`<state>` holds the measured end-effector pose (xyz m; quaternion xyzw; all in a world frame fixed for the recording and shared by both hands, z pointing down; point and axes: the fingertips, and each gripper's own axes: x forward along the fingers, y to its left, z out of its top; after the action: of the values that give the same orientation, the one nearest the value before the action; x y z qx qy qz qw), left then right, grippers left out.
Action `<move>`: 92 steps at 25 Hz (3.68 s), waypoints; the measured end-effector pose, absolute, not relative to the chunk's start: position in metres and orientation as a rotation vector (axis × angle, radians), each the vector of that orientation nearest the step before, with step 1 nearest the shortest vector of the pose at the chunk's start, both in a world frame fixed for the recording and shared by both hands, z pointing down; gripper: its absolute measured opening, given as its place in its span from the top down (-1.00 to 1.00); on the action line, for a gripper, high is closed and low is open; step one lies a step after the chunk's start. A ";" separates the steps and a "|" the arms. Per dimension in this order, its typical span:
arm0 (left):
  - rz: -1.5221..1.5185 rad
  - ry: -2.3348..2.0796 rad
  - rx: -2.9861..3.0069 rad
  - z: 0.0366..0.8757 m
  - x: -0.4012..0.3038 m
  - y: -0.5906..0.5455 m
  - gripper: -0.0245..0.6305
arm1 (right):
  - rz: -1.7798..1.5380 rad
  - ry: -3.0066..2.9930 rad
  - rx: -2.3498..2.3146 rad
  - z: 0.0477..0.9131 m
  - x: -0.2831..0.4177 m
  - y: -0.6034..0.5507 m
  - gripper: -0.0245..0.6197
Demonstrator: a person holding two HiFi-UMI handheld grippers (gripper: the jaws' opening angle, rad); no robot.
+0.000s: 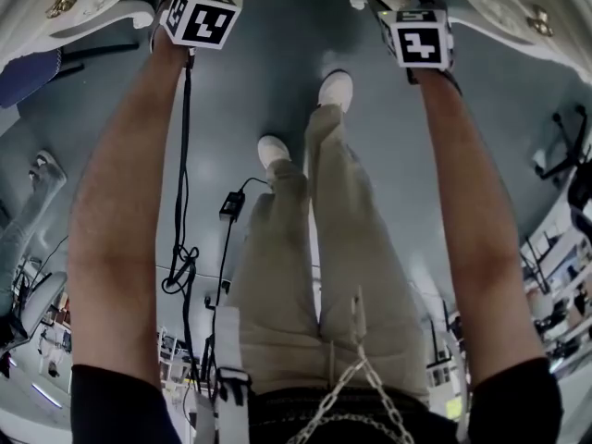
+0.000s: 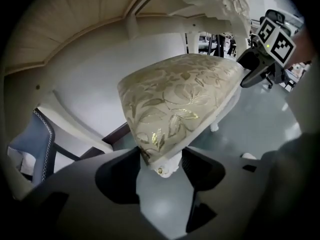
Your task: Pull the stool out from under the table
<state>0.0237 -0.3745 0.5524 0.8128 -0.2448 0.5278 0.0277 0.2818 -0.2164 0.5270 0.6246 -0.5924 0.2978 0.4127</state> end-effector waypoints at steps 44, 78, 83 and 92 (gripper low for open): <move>1.673 -0.636 2.333 0.559 -0.069 -0.208 0.13 | 0.801 -1.348 1.479 0.539 0.204 -0.073 -0.09; 0.583 -1.300 2.507 0.245 -0.087 -0.107 0.92 | 0.423 -1.930 1.881 0.267 0.148 -0.037 0.92; 0.604 -1.265 2.639 0.185 -0.076 -0.102 0.92 | 0.339 -1.990 1.874 0.228 0.139 -0.034 0.92; 0.630 -1.218 2.675 0.170 -0.067 -0.107 0.92 | 0.404 -2.039 1.887 0.216 0.129 -0.039 0.92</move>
<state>-0.0673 -0.1073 0.1704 0.8878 -0.4042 0.2093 0.0679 0.1291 -0.0392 0.2160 0.6629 -0.7161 0.1420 0.1662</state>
